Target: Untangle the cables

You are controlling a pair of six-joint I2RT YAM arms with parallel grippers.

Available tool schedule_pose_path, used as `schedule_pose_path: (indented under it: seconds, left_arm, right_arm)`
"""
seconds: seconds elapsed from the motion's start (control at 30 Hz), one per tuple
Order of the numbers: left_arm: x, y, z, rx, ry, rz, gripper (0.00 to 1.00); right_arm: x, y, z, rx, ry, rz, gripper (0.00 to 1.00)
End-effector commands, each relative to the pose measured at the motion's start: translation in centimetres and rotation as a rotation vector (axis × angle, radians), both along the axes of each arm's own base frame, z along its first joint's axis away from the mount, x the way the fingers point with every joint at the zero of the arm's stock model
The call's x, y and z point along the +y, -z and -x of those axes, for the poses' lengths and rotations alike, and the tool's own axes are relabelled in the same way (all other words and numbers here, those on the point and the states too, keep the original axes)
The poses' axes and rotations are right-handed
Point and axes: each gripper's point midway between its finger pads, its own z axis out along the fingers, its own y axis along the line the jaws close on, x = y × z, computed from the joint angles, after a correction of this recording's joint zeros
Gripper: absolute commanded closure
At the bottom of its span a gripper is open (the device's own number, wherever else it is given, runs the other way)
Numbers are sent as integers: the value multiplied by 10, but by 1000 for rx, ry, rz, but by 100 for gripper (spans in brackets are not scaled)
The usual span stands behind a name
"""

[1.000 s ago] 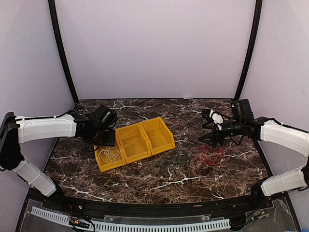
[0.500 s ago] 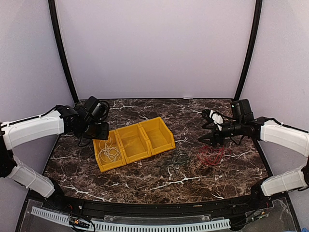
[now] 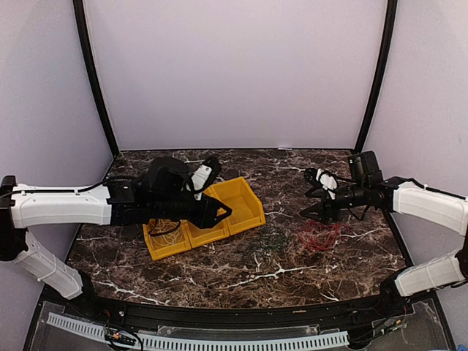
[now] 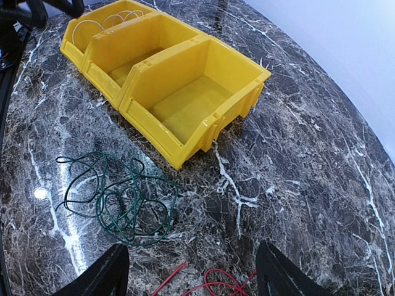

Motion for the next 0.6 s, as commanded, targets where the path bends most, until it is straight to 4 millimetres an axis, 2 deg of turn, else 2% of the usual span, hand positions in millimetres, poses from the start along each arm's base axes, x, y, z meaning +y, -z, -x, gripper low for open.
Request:
schedule_pose_path:
  seconds: [0.0,0.07,0.1,0.13,0.17,0.2,0.23,0.27,0.3,0.33,0.37,0.4,0.57]
  left_arm:
    - [-51,11,-1,-39,86,34,56]
    - [-72,36,-5,-14,104,-1,55]
    - [-83,27,-9,-27,111,17,55]
    - [-89,45,-13,-15,114,-22,55]
    - [-97,38,-20,-34,108,-18,55]
    - [-101,54,-23,-31,118,-64,56]
    - [-108,49,-28,-51,123,-65,57]
    - [-111,67,-30,-49,144,-116,58]
    - [-117,61,-37,-75,138,-121,60]
    - [-116,80,-38,-70,153,-186,61]
    - [-120,76,-42,-83,157,-193,62]
    - [-120,89,-42,-77,171,-231,63]
    - [-132,92,-41,-72,218,-221,64]
  right_arm:
    - [4,-1,-1,1,-31,-9,29]
    - [8,3,0,15,-42,-5,29]
    - [8,4,-1,21,-42,0,30]
    - [9,7,-1,29,-43,5,30]
    - [9,8,-2,32,-42,10,30]
    - [9,10,-2,37,-41,14,30]
    - [9,11,-2,40,-39,17,30]
    - [8,11,-2,38,-38,20,30]
    - [8,11,-2,37,-34,21,30]
    - [7,12,-2,34,-33,24,30]
    - [7,11,-3,29,-30,25,30]
    - [6,11,-3,27,-28,27,30]
    - [5,12,-5,21,-20,38,30]
